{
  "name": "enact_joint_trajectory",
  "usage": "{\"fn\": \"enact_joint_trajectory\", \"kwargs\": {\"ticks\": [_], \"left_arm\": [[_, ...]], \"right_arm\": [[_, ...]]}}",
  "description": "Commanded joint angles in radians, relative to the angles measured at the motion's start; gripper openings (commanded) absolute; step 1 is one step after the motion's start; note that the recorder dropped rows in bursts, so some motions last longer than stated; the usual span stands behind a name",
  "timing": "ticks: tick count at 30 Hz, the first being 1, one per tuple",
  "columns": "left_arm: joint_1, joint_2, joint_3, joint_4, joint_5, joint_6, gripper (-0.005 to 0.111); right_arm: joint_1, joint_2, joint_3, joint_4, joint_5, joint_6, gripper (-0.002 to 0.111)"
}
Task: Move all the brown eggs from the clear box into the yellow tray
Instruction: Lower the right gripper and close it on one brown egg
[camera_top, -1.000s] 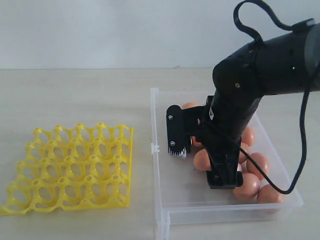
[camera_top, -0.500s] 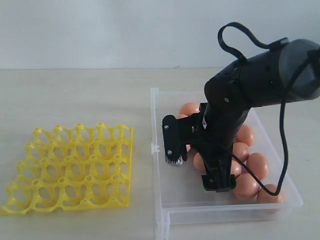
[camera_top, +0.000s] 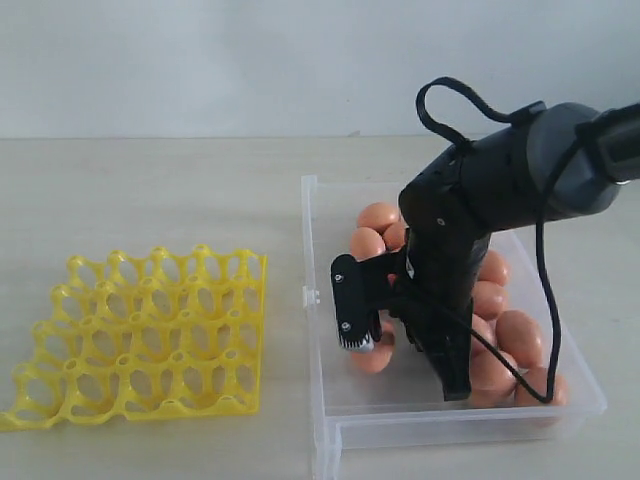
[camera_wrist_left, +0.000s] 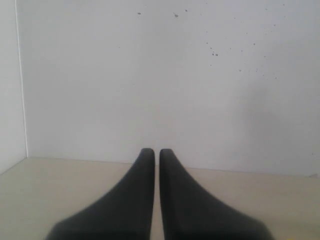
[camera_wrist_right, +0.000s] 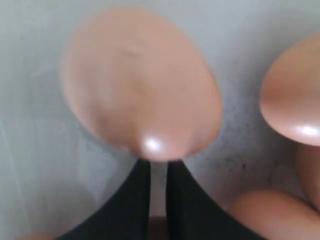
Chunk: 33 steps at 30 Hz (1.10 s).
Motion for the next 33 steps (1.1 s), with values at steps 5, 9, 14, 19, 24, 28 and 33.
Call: {"fn": "enact_joint_trajectory", "kwargs": {"ticks": [5,9,14,19,24,28,33], "left_arm": [[0.001,-0.001,-0.003,-0.005,-0.006,0.003,0.004],[0.001,-0.001,-0.003,-0.005,-0.006,0.003,0.004],[0.001,-0.001,-0.003,-0.005,-0.006,0.003,0.004],[0.001,-0.001,-0.003,-0.005,-0.006,0.003,0.004],[0.001,-0.001,-0.003,-0.005,-0.006,0.003,0.004],[0.001,-0.001,-0.003,-0.005,-0.006,0.003,0.004],[0.001,-0.001,-0.003,-0.005,-0.006,0.003,0.004]], "right_arm": [[-0.001,0.006,0.006,-0.016,-0.063,0.163,0.002],[-0.001,-0.021,0.006,-0.032,-0.044,0.223,0.019],[-0.001,-0.102,0.001,-0.041,-0.069,0.433,0.068],[-0.002,-0.124,-0.076,-0.052,0.111,0.654,0.055],[-0.009,-0.111,-0.102,0.03,0.227,0.798,0.049],[-0.053,-0.09,-0.102,0.123,0.265,0.842,0.05],[-0.083,-0.082,-0.102,0.123,0.265,0.854,0.066]]}}
